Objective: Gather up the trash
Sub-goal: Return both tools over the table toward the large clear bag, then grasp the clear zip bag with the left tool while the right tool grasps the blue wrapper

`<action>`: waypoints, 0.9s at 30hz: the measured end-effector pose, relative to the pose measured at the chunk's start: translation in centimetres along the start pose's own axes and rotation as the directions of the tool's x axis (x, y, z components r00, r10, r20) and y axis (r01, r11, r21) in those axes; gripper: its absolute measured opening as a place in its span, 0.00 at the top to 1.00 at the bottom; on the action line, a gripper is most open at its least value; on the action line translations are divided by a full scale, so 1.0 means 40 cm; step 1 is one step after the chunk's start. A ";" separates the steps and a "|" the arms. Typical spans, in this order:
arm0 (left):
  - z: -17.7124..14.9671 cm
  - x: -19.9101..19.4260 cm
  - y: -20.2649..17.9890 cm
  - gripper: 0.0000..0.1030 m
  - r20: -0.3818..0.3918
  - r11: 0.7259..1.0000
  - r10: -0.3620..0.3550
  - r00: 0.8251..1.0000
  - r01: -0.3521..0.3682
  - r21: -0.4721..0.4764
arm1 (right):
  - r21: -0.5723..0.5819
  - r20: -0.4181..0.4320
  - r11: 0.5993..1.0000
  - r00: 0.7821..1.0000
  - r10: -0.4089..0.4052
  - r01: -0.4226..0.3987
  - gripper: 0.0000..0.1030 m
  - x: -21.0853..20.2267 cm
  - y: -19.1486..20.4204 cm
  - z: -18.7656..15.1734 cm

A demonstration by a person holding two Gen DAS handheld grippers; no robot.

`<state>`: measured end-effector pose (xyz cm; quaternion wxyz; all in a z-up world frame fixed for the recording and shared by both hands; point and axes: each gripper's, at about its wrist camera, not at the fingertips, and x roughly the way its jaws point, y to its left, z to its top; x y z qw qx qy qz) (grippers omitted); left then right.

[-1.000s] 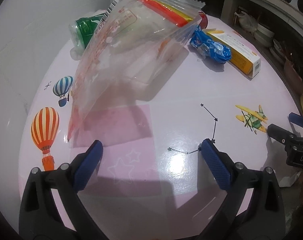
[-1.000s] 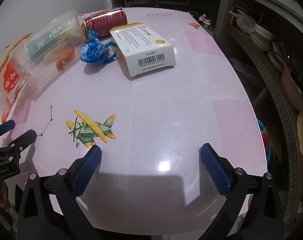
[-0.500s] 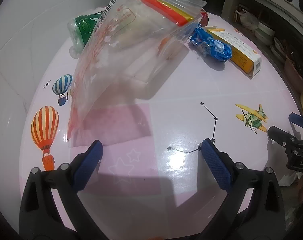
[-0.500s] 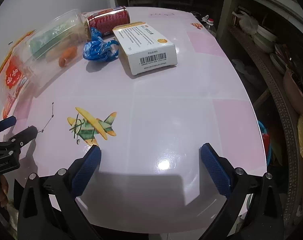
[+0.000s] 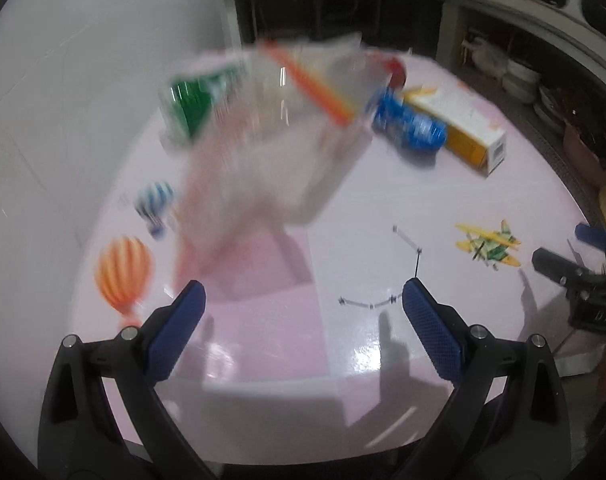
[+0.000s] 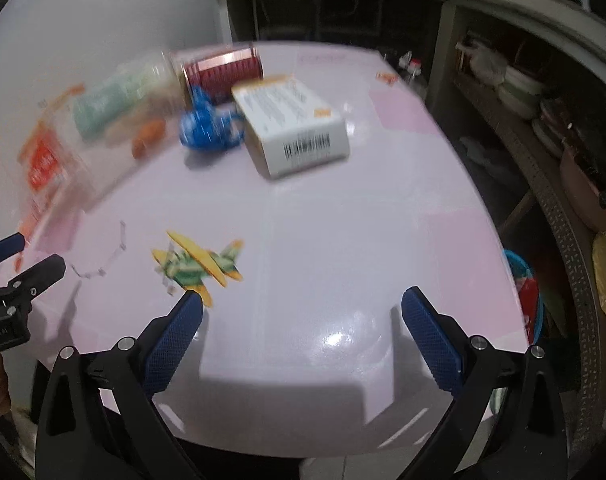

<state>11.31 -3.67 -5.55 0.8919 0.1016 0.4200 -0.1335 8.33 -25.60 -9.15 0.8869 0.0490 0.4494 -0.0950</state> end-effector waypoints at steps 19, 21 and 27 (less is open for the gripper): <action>0.104 -0.124 0.048 0.08 0.186 0.999 0.043 0.982 -0.045 0.008 | 0.016 0.209 0.997 0.975 0.070 -0.075 0.06 -0.149 0.059 0.083; 0.111 -0.119 0.055 0.08 0.186 1.000 0.027 0.982 -0.028 0.006 | 0.023 0.201 0.996 0.976 0.080 -0.086 0.06 -0.143 0.066 0.088; 0.117 -0.116 0.116 0.08 0.227 0.996 -0.074 0.971 0.083 -0.030 | 0.047 0.177 0.992 0.978 0.110 -0.120 0.06 -0.118 0.081 0.098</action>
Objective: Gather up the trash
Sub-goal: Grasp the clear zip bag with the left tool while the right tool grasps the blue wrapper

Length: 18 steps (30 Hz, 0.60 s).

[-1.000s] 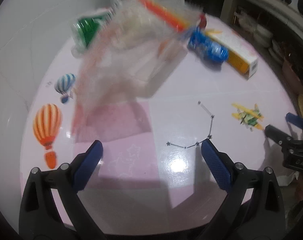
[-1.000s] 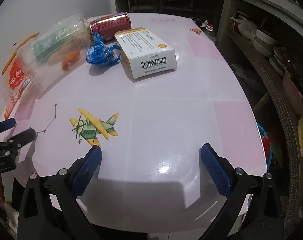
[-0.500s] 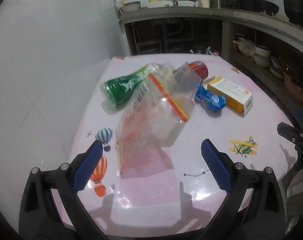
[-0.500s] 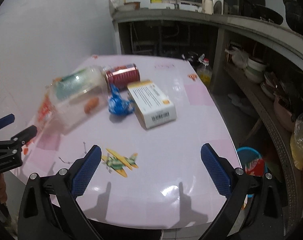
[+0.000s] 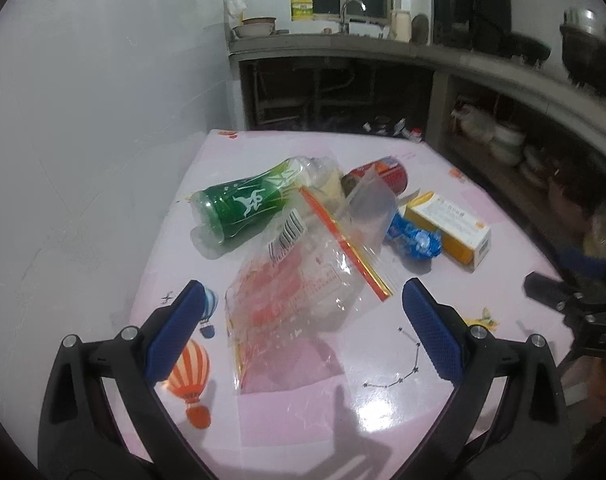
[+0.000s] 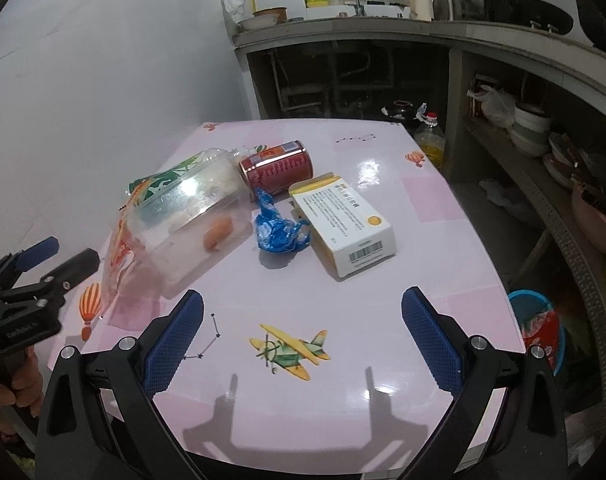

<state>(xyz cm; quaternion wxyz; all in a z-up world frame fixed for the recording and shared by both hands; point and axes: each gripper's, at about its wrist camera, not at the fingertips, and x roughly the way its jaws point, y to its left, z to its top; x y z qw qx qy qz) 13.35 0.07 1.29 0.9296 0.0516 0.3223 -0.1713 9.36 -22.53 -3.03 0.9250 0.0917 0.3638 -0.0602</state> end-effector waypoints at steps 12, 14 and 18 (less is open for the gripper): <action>-0.040 -0.003 0.095 0.08 0.037 0.994 -0.109 0.993 0.108 0.030 | 0.062 -0.034 0.991 0.992 0.122 -0.120 0.07 0.054 0.006 0.018; -0.056 0.003 0.092 0.08 0.022 0.991 -0.126 0.992 0.124 0.045 | 0.070 -0.043 0.988 0.989 0.143 -0.140 0.09 0.063 0.010 0.024; -0.093 0.013 0.055 0.08 0.019 0.986 -0.115 0.993 0.112 0.123 | 0.087 -0.049 0.980 0.982 0.181 -0.177 0.10 0.072 0.019 0.032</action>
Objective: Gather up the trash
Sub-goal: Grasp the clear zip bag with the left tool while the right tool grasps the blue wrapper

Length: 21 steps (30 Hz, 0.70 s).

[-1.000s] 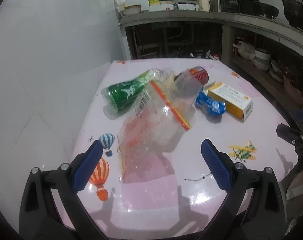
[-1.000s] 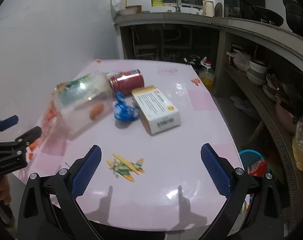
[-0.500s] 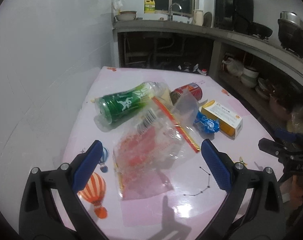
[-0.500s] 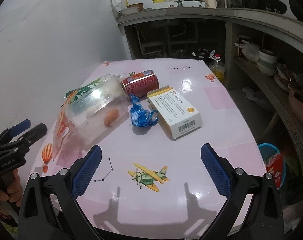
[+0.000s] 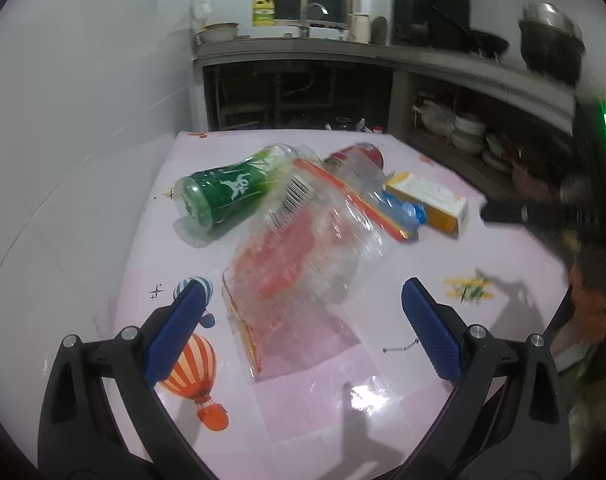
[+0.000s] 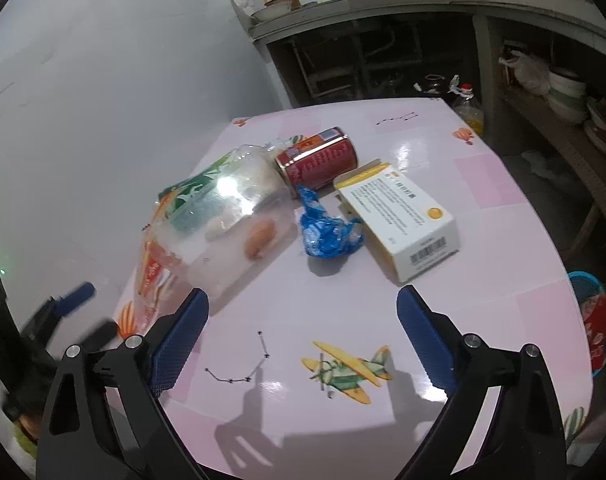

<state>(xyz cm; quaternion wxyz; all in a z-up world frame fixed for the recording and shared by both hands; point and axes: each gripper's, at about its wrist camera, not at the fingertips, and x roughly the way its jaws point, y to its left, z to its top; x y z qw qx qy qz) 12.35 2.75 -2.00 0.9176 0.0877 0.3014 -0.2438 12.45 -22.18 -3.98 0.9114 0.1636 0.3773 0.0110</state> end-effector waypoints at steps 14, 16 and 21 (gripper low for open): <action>-0.028 0.147 -0.076 0.69 -0.004 0.905 0.284 0.959 -0.267 0.330 | -0.013 -0.016 1.000 1.000 -0.023 0.023 0.13 -0.005 0.004 -0.010; -0.026 0.143 -0.060 0.84 -0.008 0.914 0.278 0.961 -0.262 0.310 | -0.019 -0.016 0.999 0.999 -0.034 0.033 0.14 -0.006 0.000 -0.010; -0.025 0.122 -0.039 0.97 0.015 0.910 0.298 0.954 -0.289 0.298 | -0.041 -0.027 0.998 0.998 -0.053 0.052 0.17 0.013 -0.008 -0.001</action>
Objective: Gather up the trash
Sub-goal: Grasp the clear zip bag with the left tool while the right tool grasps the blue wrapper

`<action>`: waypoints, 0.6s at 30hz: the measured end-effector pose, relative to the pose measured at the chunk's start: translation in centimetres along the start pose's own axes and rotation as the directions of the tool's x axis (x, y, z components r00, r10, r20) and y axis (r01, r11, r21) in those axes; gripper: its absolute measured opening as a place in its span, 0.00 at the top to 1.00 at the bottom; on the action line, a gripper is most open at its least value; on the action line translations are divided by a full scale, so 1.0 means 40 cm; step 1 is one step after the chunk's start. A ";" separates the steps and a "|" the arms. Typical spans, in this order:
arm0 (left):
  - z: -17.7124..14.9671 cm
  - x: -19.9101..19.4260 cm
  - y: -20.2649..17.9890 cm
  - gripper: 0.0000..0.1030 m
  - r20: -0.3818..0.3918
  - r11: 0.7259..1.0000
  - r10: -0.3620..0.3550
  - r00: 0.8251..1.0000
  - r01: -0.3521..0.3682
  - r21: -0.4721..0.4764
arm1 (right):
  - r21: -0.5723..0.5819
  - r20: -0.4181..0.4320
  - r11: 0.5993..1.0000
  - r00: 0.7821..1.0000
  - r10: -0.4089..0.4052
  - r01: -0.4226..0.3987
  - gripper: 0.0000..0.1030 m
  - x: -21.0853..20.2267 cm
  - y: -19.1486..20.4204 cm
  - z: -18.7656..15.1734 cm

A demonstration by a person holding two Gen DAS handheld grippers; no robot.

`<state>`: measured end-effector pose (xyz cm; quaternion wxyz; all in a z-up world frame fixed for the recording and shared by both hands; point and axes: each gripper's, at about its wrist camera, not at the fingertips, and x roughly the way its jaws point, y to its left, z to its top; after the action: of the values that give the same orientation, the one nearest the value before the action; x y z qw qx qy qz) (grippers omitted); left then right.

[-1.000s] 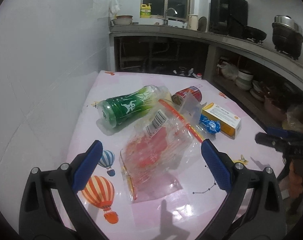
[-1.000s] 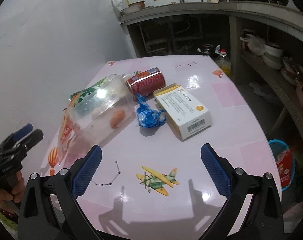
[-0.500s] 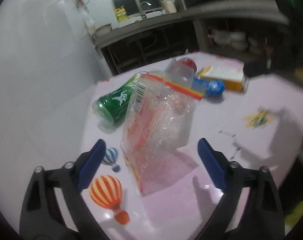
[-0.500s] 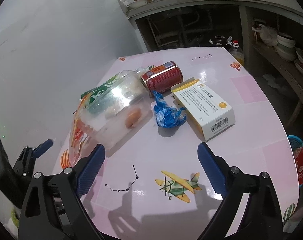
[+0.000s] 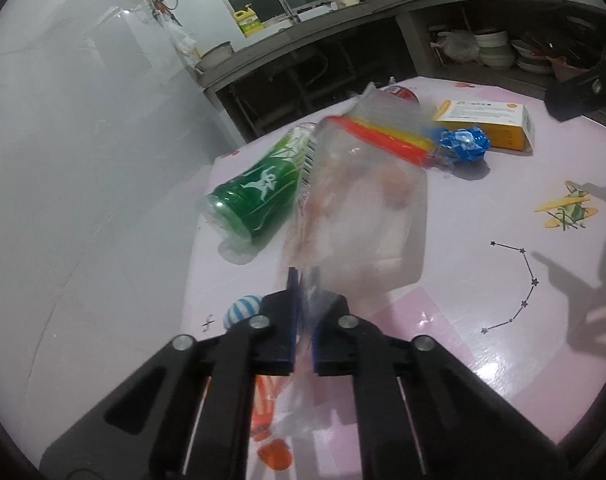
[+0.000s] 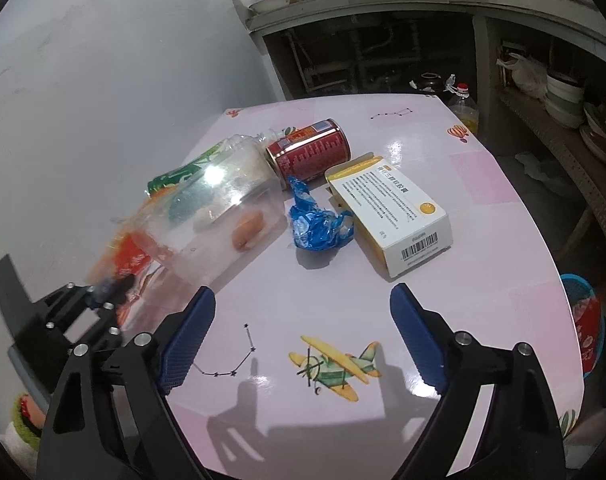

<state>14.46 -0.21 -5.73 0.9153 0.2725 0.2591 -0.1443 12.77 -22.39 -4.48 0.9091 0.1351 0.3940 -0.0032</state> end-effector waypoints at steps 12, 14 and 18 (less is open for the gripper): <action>0.011 -0.097 0.080 1.00 0.062 0.988 0.058 0.996 -0.048 -0.147 | -0.353 0.017 0.926 0.991 -0.136 0.133 0.36 0.165 0.063 0.081; 0.015 -0.110 0.101 1.00 0.071 0.982 0.047 0.996 -0.033 -0.186 | -0.393 0.007 0.910 0.990 -0.143 0.135 0.38 0.197 0.070 0.097; 0.020 -0.137 0.140 1.00 0.089 0.967 0.026 0.996 -0.003 -0.254 | -0.433 -0.043 0.890 0.984 -0.175 0.140 0.50 0.263 0.073 0.120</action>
<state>12.53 4.53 0.25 0.9547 0.1480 0.2310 -0.1157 23.79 -19.70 -8.17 0.8966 -0.1002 0.4311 0.0154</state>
